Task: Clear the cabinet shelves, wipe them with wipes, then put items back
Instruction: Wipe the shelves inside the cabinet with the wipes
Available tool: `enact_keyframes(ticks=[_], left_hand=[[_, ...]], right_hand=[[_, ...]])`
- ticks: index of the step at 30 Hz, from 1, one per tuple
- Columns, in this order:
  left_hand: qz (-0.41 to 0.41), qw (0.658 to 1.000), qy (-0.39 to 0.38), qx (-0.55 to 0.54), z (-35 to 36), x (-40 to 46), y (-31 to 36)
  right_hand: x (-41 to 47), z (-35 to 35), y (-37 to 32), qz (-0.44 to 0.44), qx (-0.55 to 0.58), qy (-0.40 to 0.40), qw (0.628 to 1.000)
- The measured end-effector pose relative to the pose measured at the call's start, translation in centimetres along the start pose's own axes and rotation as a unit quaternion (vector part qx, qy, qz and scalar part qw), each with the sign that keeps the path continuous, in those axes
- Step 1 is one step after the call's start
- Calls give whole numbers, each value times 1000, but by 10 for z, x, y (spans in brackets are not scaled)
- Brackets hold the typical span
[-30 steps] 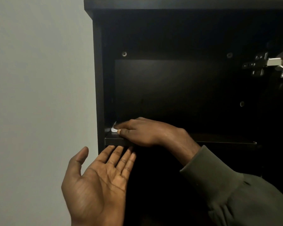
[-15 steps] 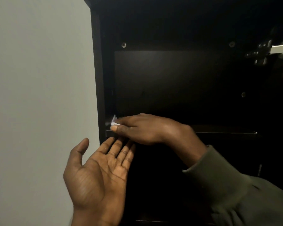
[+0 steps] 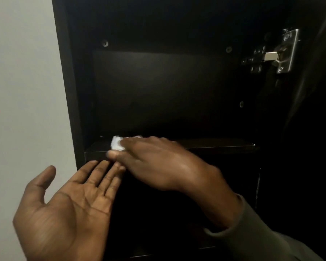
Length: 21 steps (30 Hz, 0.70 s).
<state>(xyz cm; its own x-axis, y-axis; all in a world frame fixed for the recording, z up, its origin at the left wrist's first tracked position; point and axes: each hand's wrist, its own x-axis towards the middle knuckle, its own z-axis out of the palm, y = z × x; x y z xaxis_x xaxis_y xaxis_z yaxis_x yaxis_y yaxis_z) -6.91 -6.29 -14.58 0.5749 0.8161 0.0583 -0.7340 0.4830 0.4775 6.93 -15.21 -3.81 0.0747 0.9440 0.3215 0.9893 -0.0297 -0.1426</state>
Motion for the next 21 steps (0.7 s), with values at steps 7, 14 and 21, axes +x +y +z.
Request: enact_keyframes(ticks=[7,14,21], left_hand=[[22,997,-59,-39,23,-4,3],[27,997,-65,-9,26,-5,2],[49,997,-58,14,22,-4,3]], right_hand=[[-60,-32,68,271,-28,29,962],[-64,-26,74,314,-63,73,944],[21,14,-3,73,-16,23,997]])
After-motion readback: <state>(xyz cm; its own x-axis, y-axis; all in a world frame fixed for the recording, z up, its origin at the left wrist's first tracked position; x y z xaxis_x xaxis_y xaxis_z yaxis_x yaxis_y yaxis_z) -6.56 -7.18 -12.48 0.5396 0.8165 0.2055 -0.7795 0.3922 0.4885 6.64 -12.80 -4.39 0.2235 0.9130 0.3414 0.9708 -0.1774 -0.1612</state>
